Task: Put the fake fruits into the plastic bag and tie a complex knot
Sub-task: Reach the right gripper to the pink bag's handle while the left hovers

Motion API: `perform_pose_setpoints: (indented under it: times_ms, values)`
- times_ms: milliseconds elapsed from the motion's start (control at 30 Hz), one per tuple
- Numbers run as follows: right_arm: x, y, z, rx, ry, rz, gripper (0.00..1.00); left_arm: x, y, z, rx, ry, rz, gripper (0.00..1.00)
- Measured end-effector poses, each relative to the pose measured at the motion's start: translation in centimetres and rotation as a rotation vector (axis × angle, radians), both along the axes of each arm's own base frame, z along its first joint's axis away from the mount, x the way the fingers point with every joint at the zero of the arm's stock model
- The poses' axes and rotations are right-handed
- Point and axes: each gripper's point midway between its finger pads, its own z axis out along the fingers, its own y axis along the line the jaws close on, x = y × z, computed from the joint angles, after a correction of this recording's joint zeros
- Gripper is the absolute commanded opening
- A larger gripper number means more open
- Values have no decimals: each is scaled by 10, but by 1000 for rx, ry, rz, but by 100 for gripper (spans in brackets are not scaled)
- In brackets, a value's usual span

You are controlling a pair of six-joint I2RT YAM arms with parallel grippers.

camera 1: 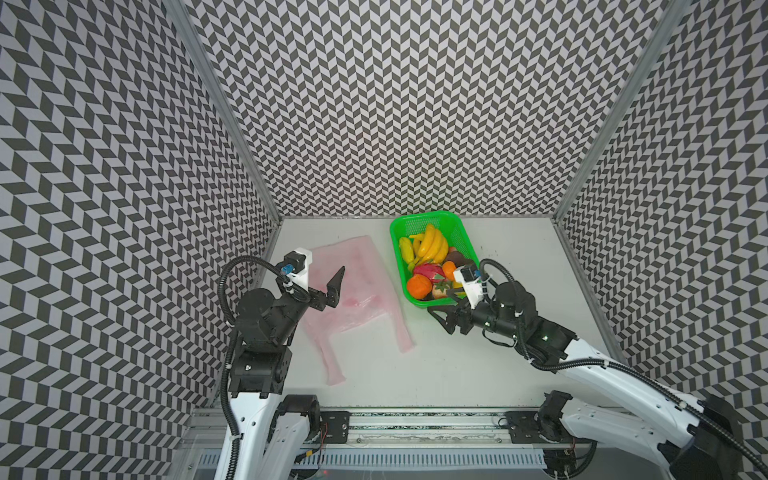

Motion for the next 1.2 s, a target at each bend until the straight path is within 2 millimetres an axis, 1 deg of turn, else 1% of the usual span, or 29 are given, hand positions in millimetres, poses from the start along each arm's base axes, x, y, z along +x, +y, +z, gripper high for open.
perform_pose_setpoints:
  times_ms: [100,133,233,300,433,500,667,767,867,1000,1033,1067,1133,1167,1200]
  values:
    - [-22,21,-33,-72,58,46,85,3,2,-15,40,26,18,100]
    - [-27,27,-42,-95,71,58,85,4,4,-18,49,32,29,100]
    - [-40,43,-78,-204,108,76,86,5,8,-24,64,45,55,100]
    - [-44,52,-104,-296,140,82,84,4,10,-27,68,48,65,100]
    - [-40,70,-140,-432,173,72,83,2,12,-32,74,58,72,100]
    - [-36,74,-155,-472,179,62,83,2,12,-31,78,56,76,100]
    - [-27,75,-183,-554,189,24,83,0,13,-31,79,53,79,99]
    - [-21,77,-194,-584,186,4,81,-1,13,-30,79,51,79,99]
    - [-19,78,-198,-588,181,-8,77,-1,13,-29,81,47,79,99]
    - [-13,80,-199,-588,169,-26,66,-2,13,-28,83,42,79,99]
    - [-12,82,-198,-586,165,-32,62,-3,13,-28,84,41,79,99]
    - [-9,84,-198,-583,160,-40,52,-3,13,-28,84,40,78,99]
    - [-6,85,-197,-583,152,-51,37,-3,13,-28,84,39,79,99]
    - [-6,85,-197,-583,149,-54,26,-4,13,-28,84,39,79,99]
    - [-5,85,-196,-584,147,-57,19,-4,13,-27,84,38,79,99]
